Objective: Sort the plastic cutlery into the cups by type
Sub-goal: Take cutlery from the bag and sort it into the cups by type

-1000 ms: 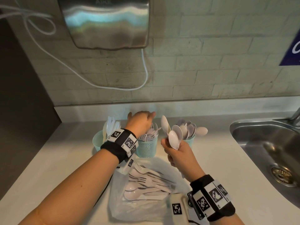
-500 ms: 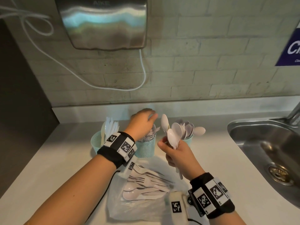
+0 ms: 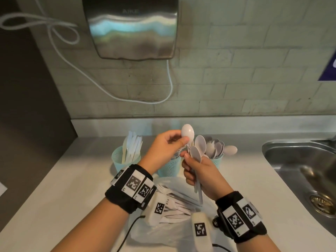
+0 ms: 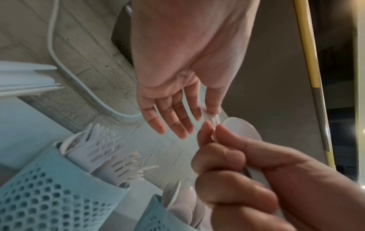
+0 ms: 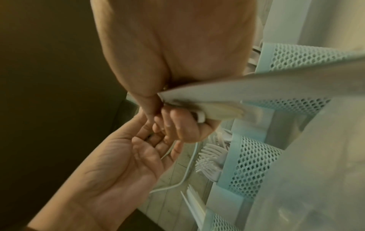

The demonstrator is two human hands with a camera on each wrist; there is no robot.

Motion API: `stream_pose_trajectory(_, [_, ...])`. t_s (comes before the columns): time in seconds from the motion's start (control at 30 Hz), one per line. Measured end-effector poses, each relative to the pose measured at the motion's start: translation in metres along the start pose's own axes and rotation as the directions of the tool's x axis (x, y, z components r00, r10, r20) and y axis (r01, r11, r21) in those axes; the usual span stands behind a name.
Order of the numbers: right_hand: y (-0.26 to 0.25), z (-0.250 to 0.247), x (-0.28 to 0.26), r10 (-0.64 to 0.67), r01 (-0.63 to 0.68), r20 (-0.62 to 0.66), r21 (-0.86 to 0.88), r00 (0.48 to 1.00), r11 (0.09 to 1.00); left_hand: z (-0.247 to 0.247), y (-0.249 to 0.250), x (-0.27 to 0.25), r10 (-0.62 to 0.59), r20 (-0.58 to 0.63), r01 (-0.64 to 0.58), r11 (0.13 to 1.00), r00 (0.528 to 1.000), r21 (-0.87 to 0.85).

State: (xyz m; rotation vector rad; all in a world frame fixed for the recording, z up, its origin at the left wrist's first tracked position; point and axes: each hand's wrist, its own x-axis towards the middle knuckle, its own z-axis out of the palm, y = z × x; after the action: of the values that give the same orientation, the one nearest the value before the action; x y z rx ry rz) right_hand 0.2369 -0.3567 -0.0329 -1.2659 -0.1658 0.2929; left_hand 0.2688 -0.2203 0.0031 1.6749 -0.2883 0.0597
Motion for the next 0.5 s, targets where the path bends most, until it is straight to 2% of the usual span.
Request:
stream_pose_trajectory(0.17, [0.003,0.003,-0.001,-0.111,0.099,-0.063,-0.164,0.992,0.981,0.011,-0.007,-0.014,-0.032,-0.029,0.031,0.999,0.999,-0.022])
stream_pose_trajectory(0.27, [-0.001,0.008,0.000,-0.107,0.083,-0.055,-0.328,0.993,0.941,0.012,-0.016,-0.020,-0.085,0.066,0.079,0.993,0.994,0.085])
stream_pose_trajectory(0.33, [-0.002,0.010,0.000,-0.091,0.066,-0.042,-0.403,0.995,0.913,0.012,-0.017,-0.022,-0.094,0.077,0.082,0.986,0.993,0.148])
stream_pose_trajectory(0.5, [0.002,0.011,-0.007,-0.078,0.081,0.022,-0.363,0.997,0.928,0.007,-0.015,-0.021,-0.094,-0.003,0.093,0.984,0.996,0.154])
